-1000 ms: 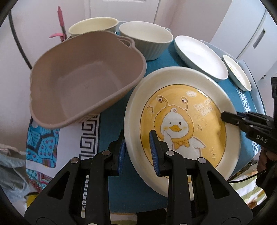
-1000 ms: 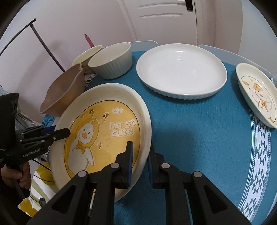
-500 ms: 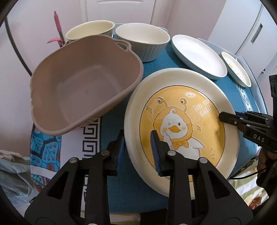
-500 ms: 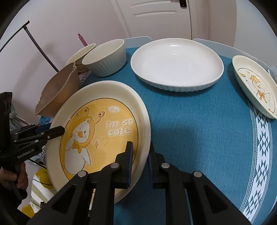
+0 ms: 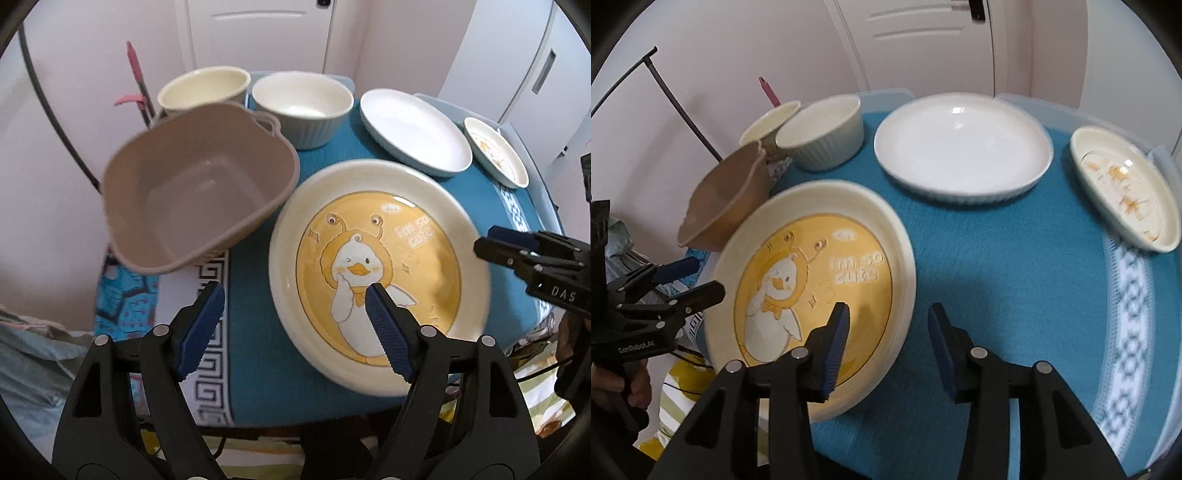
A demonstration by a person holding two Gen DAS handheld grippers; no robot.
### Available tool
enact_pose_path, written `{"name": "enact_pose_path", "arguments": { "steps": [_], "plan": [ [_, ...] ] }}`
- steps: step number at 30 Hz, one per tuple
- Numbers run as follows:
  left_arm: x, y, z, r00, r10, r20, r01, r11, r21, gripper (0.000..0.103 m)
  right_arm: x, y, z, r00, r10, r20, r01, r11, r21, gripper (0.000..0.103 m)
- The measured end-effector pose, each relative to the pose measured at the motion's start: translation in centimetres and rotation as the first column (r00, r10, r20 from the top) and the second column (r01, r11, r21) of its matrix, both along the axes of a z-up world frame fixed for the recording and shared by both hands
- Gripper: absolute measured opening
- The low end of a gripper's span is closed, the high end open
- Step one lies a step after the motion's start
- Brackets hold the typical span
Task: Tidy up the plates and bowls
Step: 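Move both grippers to the plain white plate and close on its rim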
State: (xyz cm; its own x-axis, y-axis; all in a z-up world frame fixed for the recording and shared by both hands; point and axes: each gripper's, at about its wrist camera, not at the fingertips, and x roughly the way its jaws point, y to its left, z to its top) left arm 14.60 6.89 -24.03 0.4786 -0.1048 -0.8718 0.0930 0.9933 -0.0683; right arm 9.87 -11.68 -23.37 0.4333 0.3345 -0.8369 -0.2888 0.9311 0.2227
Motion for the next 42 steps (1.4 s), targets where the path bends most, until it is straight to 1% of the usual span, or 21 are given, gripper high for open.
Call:
{"name": "enact_pose_path", "arguments": {
  "steps": [4,6,7,8,9,10,11,15,16,18,21,23,26,30,32,34,36,38,39,40,42],
  "plan": [
    [-0.7,0.1,3.9,0.999,0.006,0.047,-0.006,1.0,0.002,0.077,-0.5,-0.9,4.1,0.998,-0.025,0.054,0.025,1.0,0.012,0.04],
    [-0.9,0.0,6.2,0.996,-0.001,0.084,0.002,1.0,-0.006,0.079,-0.8,-1.3,6.1,0.996,-0.032,0.087,0.031,0.999,0.013,0.045],
    [-0.7,-0.2,7.3,0.995,-0.008,0.101,0.009,1.0,-0.012,0.082,-0.9,-1.6,7.2,0.993,-0.039,0.111,0.038,0.999,0.013,0.058],
    [-0.4,-0.5,8.4,0.992,-0.016,0.123,0.018,1.0,-0.017,0.09,-1.0,-1.9,7.9,0.991,-0.043,0.127,0.041,0.999,0.016,0.077],
    [-0.1,-0.8,9.3,0.989,-0.024,0.145,0.027,0.999,-0.02,0.095,-1.0,-2.4,8.8,0.987,-0.05,0.15,0.048,0.999,0.019,0.086],
    [0.2,-1.2,10.1,0.985,-0.032,0.168,0.036,0.999,-0.025,0.097,-1.0,-2.8,9.7,0.983,-0.059,0.174,0.056,0.998,0.021,0.097],
    [0.6,-1.5,10.9,0.981,-0.039,0.189,0.046,0.998,-0.031,0.099,-1.0,-3.0,10.1,0.98,-0.062,0.188,0.059,0.998,0.021,0.099],
    [2.9,-4.0,13.0,0.974,-0.059,0.22,0.073,0.996,-0.053,0.102,0.4,-5.1,12.5,0.963,-0.056,0.262,0.057,0.998,0.004,0.1],
    [3.4,-4.7,13.3,0.973,-0.062,0.222,0.076,0.995,-0.058,0.102,0.9,-5.8,12.9,0.963,-0.056,0.265,0.059,0.998,0.0,0.101],
    [4.8,-6.5,13.6,0.975,-0.057,0.213,0.072,0.995,-0.063,0.102,2.4,-6.9,13.3,0.967,-0.056,0.247,0.06,0.998,-0.009,0.101],
    [6.8,-8.6,13.6,0.981,-0.037,0.191,0.054,0.995,-0.082,0.102,4.9,-8.7,13.1,0.981,-0.036,0.191,0.041,0.999,-0.024,0.101],
    [8.3,-9.6,12.9,0.988,-0.006,0.157,0.021,0.995,-0.094,0.102,6.5,-10.0,12.8,0.982,-0.025,0.186,0.029,0.999,-0.02,0.101],
    [10.7,-11.0,11.3,0.995,0.055,0.084,-0.047,0.994,-0.097,0.102,9.7,-11.4,12.0,0.991,0.014,0.135,-0.009,0.999,-0.035,0.101],
    [13.6,-12.1,8.7,0.991,0.134,0.021,-0.13,0.984,-0.124,0.102,14.5,-12.5,10.0,0.992,0.11,0.054,-0.107,0.992,-0.063,0.101],
    [14.9,-12.3,7.1,0.987,0.159,-0.011,-0.159,0.978,-0.135,0.102,16.5,-12.6,8.9,0.988,0.154,0.024,-0.153,0.986,-0.064,0.101],
    [16.3,-12.3,5.0,0.98,0.187,-0.064,-0.195,0.968,-0.156,0.101,18.4,-12.4,7.6,0.979,0.206,-0.002,-0.206,0.977,-0.062,0.1],
    [17.2,-12.2,3.2,0.972,0.211,-0.106,-0.227,0.96,-0.165,0.093,20.2,-11.9,5.7,0.967,0.252,-0.042,-0.254,0.965,-0.06,0.095],
    [17.8,-12.2,1.6,0.965,0.22,-0.141,-0.242,0.957,-0.162,0.084,21.6,-11.4,3.6,0.953,0.284,-0.103,-0.29,0.955,-0.055,0.079],
    [18.1,-12.2,0.8,0.962,0.222,-0.16,-0.247,0.956,-0.156,0.081,22.0,-11.1,2.9,0.947,0.297,-0.122,-0.305,0.951,-0.044,0.074],
    [18.3,-12.2,0.1,0.959,0.219,-0.177,-0.246,0.958,-0.148,0.08,22.4,-10.9,2.0,0.939,0.312,-0.142,-0.32,0.947,-0.033,0.067],
    [18.5,-12.3,-1.0,0.959,0.211,-0.189,-0.238,0.961,-0.138,0.077,22.8,-10.6,1.0,0.931,0.326,-0.166,-0.334,0.942,-0.021,0.063]
  ]
}}
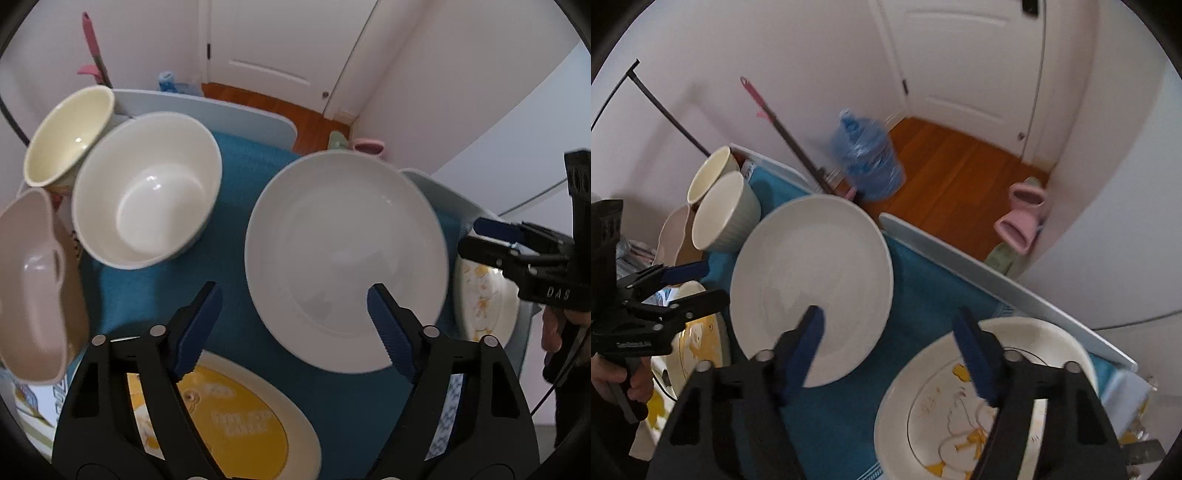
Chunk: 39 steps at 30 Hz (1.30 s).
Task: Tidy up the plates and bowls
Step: 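Move both grippers to the plain white plate and close on its rim, then carry the white plate over the yellow duck plate and lower it on top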
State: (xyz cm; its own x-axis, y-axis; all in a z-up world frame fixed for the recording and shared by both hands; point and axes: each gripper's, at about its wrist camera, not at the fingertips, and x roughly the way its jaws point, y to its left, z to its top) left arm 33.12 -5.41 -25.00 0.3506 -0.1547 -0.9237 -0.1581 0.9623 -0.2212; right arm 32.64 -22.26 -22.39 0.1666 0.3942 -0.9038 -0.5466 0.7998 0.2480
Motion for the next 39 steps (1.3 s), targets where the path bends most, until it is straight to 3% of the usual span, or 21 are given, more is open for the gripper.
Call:
{"name": "enact_pose_path", "arguments": {
  "steps": [8,10,15,20,39],
  "plan": [
    [0.6,0.9,-2.8,0.999,0.005,-0.05,-0.005,1.0,-0.008,0.065,0.5,1.4,-2.6,0.996,0.078,-0.044,-0.079,0.997,-0.021,0.041],
    [0.6,1.0,-3.0,0.999,-0.001,-0.053,0.0,1.0,-0.016,0.058,0.7,1.5,-3.1,0.995,0.079,-0.059,-0.08,0.997,-0.018,0.034],
    [0.9,0.9,-3.9,0.997,-0.014,-0.079,0.012,1.0,-0.024,0.027,0.7,2.0,-4.1,0.994,0.093,-0.062,-0.094,0.995,-0.025,0.027],
    [0.7,0.8,-3.9,0.997,-0.006,-0.071,0.005,1.0,-0.022,0.025,0.6,1.9,-4.3,0.995,0.091,-0.047,-0.093,0.995,-0.034,0.02],
    [-0.7,0.1,-1.3,1.0,-0.022,-0.021,0.023,0.999,0.035,0.024,-0.6,1.6,-3.3,0.997,0.073,-0.001,-0.073,0.997,-0.022,0.02]
  ]
}}
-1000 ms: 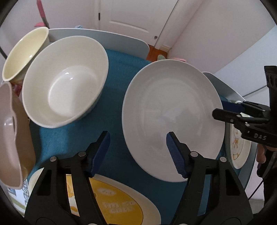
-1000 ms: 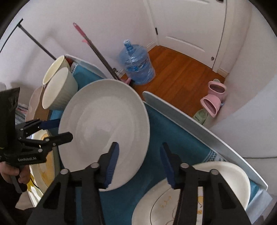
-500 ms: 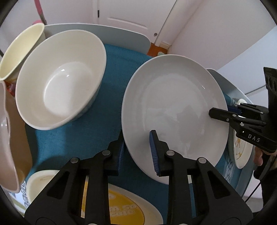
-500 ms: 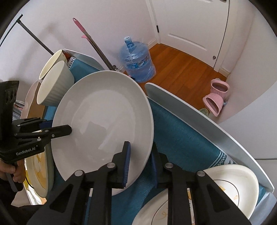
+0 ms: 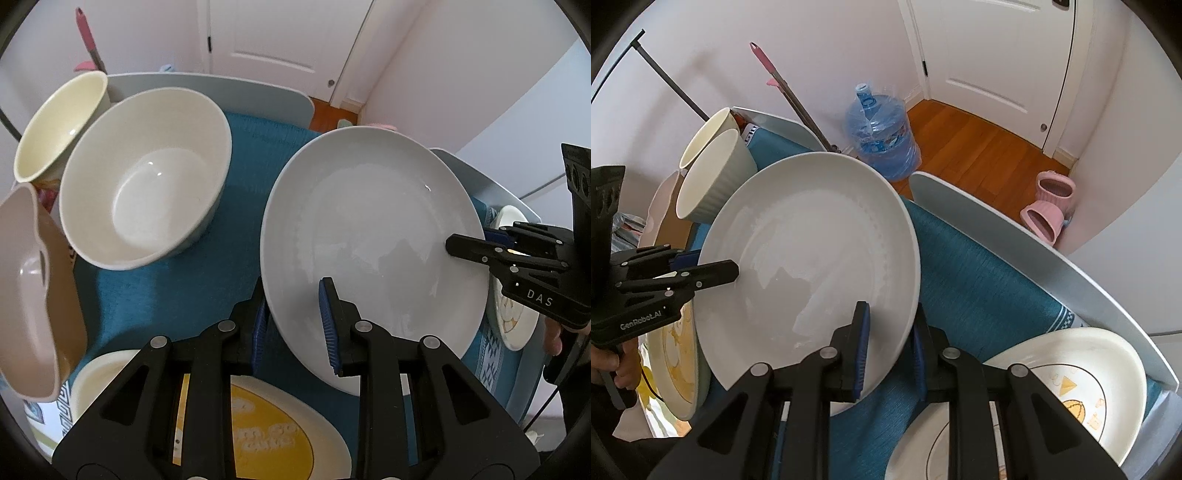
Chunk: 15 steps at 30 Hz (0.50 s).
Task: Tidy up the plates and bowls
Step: 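Carry the white plate over the yellow duck plate and lower it on top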
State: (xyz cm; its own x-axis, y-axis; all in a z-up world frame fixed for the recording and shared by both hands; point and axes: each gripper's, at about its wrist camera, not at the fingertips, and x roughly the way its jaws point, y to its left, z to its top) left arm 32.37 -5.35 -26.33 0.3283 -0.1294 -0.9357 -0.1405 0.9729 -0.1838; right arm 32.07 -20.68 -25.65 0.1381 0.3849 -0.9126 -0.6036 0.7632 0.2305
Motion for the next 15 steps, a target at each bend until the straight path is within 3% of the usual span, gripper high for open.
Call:
{"name": "enact_pose_path", "arguments": {
  "steps": [5,15],
  "plan": [
    [-1.3,0.7,1.6,0.999,-0.007,0.032,0.007,1.0,0.005,0.024,-0.9,-0.4,1.4,0.999,-0.004,0.033,0.004,1.0,0.003,0.02],
    [-6.7,2.4,8.4,0.987,0.02,0.156,-0.025,0.999,0.034,0.024,-5.4,-0.4,7.6,0.994,0.022,0.109,-0.027,0.998,0.05,0.02]
  ]
}}
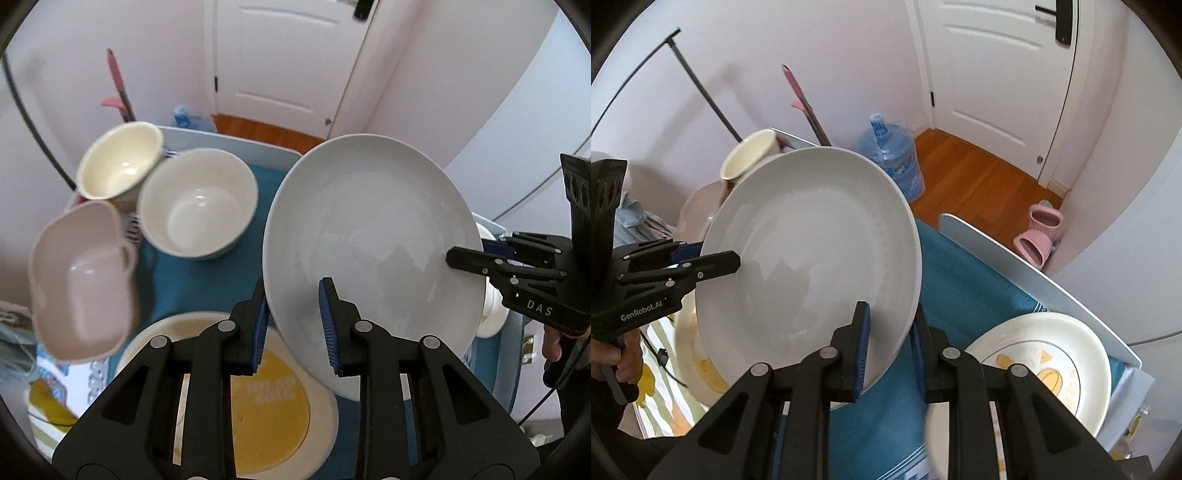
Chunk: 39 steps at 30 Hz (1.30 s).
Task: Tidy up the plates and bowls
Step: 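Carry the white plate over the yellow duck plate and lower it on top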
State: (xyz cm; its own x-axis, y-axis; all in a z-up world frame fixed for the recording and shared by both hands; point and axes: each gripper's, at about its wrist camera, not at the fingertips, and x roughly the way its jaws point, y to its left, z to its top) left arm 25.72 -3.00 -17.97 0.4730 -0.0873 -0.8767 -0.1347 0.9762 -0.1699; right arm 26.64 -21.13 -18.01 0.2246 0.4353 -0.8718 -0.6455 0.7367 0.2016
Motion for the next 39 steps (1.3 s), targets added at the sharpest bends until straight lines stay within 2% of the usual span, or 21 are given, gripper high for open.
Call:
{"name": "enact_pose_path", "arguments": {
  "steps": [4,8,14,20,26,32,39],
  "plan": [
    [-2.8,0.5,1.8,1.0,0.014,0.02,-0.014,1.0,0.022,0.024,-2.6,0.4,1.4,1.0,0.018,0.016,-0.018,0.999,0.028,0.02],
    [-5.5,1.3,1.7,1.0,0.004,0.011,-0.005,1.0,0.03,0.024,-5.3,1.0,1.6,1.0,0.012,0.014,-0.012,0.999,0.031,0.02],
    [-8.3,3.2,-0.5,0.998,-0.041,-0.039,0.041,0.999,0.01,0.024,-9.3,2.5,0.5,0.998,-0.058,-0.022,0.059,0.998,0.037,0.02],
    [-10.1,5.7,-3.6,0.985,-0.144,-0.099,0.145,0.989,0.002,0.024,-12.4,4.6,-1.8,0.983,-0.178,-0.055,0.179,0.984,0.016,0.02],
    [-10.3,8.0,-6.3,0.969,-0.213,-0.125,0.214,0.977,-0.006,0.024,-14.1,6.7,-3.7,0.96,-0.271,-0.068,0.272,0.962,0.011,0.02],
    [-9.6,8.5,-8.2,0.955,-0.266,-0.134,0.269,0.963,0.003,0.024,-15.2,7.9,-4.2,0.946,-0.322,-0.035,0.321,0.947,-0.02,0.02],
    [-8.8,7.7,-9.8,0.934,-0.316,-0.166,0.329,0.943,0.054,0.024,-15.6,8.2,-4.6,0.933,-0.359,-0.017,0.358,0.933,-0.046,0.02]
  ]
}}
